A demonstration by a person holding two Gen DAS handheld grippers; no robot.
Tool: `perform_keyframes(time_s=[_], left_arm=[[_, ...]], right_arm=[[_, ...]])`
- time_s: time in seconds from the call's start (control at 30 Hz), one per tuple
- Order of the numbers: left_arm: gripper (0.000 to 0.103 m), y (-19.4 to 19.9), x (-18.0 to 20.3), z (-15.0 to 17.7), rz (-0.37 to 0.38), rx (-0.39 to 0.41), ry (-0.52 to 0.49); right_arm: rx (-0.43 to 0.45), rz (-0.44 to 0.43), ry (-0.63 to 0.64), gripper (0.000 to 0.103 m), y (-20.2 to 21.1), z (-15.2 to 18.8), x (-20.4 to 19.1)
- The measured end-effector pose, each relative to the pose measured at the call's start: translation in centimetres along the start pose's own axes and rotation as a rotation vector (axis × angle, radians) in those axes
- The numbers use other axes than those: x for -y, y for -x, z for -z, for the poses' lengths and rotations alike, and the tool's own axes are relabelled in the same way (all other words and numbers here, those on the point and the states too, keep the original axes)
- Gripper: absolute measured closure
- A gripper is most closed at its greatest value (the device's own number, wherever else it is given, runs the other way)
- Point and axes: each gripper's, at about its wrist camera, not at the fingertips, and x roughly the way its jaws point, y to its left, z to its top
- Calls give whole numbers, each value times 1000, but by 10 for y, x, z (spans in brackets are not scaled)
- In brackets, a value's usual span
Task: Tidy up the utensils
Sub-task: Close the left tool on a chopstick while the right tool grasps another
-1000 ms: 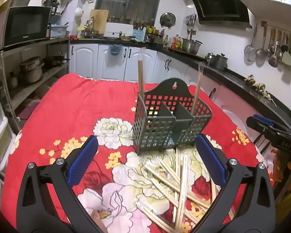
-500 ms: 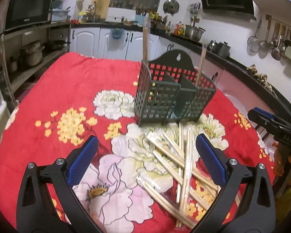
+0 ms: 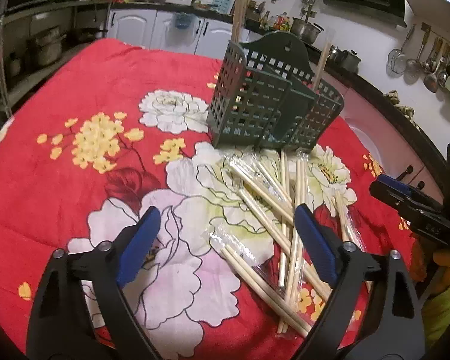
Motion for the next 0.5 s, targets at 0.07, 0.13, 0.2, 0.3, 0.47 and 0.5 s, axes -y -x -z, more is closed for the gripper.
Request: perform_keyframes(time_s=[0.07, 0.13, 0.2, 0.3, 0.47, 0.5], left_arm=[[33, -4, -2, 2, 13, -19, 11], [38, -8, -4, 4, 27, -37, 23], [41, -12, -6, 6, 47, -60, 45], [47, -19, -9, 9, 57, -89, 68], [58, -25, -10, 11, 72, -110, 82], [62, -27, -10, 11, 77, -115, 85]], right_arm=[[-12, -8, -4, 36, -4, 0, 0], [-19, -23, -3, 37, -8, -2, -1], [-28, -48, -7, 37, -12, -5, -4], [-50, -85, -23, 39, -22, -13, -6], [-89, -127, -42, 47, -45, -27, -13], [-98, -133, -49, 48, -50, -30, -13]])
